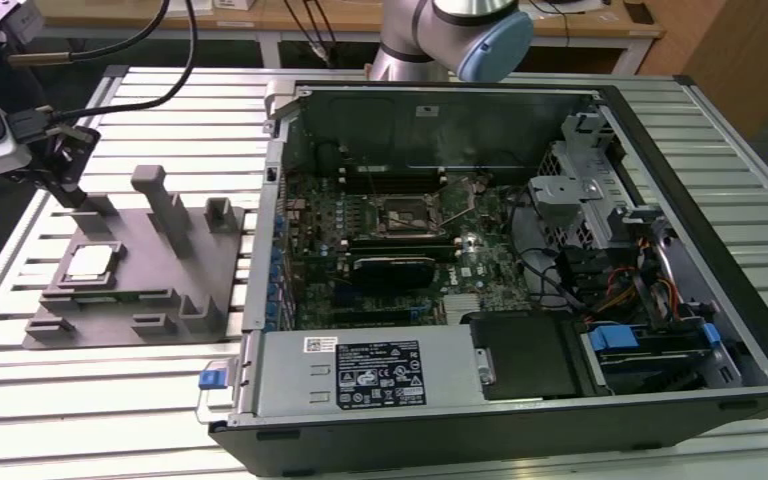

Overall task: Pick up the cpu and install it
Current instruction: 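Pick up the cpu and move it towards the insertion slot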

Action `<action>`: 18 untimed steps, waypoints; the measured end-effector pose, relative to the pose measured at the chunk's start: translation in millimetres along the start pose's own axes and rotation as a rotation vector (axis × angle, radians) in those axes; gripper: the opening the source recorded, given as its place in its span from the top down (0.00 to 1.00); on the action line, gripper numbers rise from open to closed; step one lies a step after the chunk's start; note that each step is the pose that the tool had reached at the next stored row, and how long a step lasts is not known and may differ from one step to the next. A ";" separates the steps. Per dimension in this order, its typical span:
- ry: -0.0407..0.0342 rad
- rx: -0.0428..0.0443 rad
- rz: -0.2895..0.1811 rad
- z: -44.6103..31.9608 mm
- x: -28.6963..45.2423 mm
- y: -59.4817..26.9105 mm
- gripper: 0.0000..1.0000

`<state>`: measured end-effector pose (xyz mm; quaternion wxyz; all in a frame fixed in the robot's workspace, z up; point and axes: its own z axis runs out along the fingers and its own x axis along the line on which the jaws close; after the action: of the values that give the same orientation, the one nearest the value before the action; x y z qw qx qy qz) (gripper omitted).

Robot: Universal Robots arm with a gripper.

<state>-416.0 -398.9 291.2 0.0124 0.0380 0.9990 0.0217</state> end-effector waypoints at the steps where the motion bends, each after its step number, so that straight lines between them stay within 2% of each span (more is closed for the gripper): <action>1: 0.0001 0.0001 0.000 0.6 0.5 -0.1 0.89; 11: 0.0002 0.0001 0.000 5.4 5.7 -0.8 0.89; 18: 0.0000 0.0000 0.000 12.4 14.1 -1.9 0.89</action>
<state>-429.9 -399.2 278.4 0.0124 0.0380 0.9990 0.0217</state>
